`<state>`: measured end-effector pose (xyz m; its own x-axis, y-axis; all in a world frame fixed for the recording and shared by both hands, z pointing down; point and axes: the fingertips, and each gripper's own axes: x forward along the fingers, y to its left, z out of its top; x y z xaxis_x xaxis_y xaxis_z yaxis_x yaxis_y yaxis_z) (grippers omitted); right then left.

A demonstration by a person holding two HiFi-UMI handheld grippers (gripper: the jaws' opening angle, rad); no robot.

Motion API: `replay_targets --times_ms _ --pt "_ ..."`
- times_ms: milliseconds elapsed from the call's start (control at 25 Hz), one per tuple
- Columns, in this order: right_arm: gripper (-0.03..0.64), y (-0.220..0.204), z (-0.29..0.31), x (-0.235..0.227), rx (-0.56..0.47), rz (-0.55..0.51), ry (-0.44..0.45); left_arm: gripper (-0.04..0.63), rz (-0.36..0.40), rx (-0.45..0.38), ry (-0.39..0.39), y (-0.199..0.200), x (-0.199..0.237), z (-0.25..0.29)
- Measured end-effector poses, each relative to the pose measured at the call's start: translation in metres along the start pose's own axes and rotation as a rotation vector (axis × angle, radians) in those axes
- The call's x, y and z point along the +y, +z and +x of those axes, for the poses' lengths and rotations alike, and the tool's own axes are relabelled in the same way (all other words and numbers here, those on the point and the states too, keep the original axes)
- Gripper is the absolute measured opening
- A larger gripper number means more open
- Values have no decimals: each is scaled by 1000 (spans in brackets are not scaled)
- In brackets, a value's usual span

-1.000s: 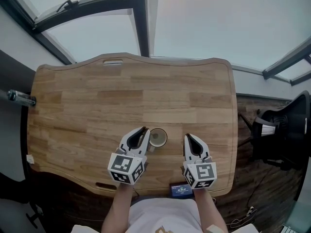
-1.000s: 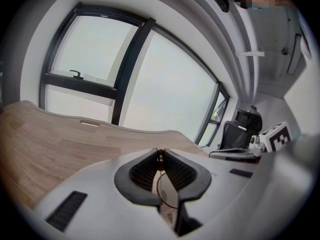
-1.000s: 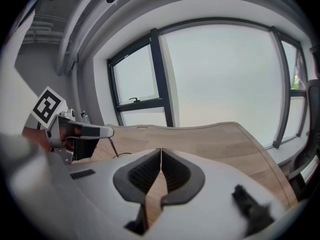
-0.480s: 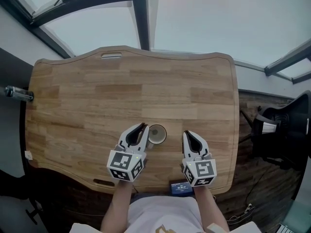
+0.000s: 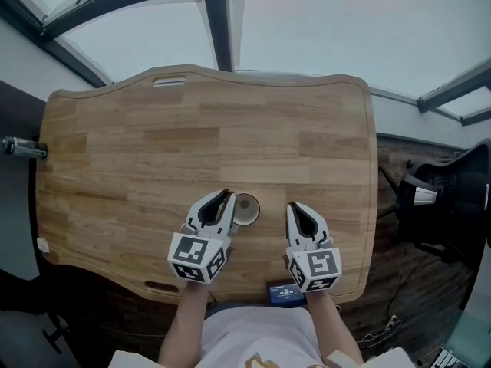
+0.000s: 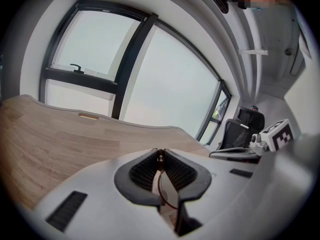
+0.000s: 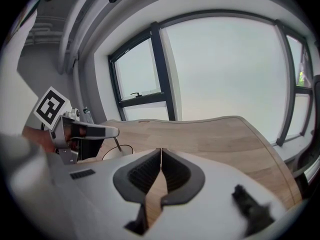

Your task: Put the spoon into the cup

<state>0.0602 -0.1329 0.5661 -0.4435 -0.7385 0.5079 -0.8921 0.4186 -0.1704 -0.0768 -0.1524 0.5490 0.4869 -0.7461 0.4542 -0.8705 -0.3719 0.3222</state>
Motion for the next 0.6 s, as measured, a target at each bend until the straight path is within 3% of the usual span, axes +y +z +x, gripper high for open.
replay_targets --times_ms 600 --pt "32 -4 12 0 22 -2 13 49 -11 18 -17 -9 2 6"
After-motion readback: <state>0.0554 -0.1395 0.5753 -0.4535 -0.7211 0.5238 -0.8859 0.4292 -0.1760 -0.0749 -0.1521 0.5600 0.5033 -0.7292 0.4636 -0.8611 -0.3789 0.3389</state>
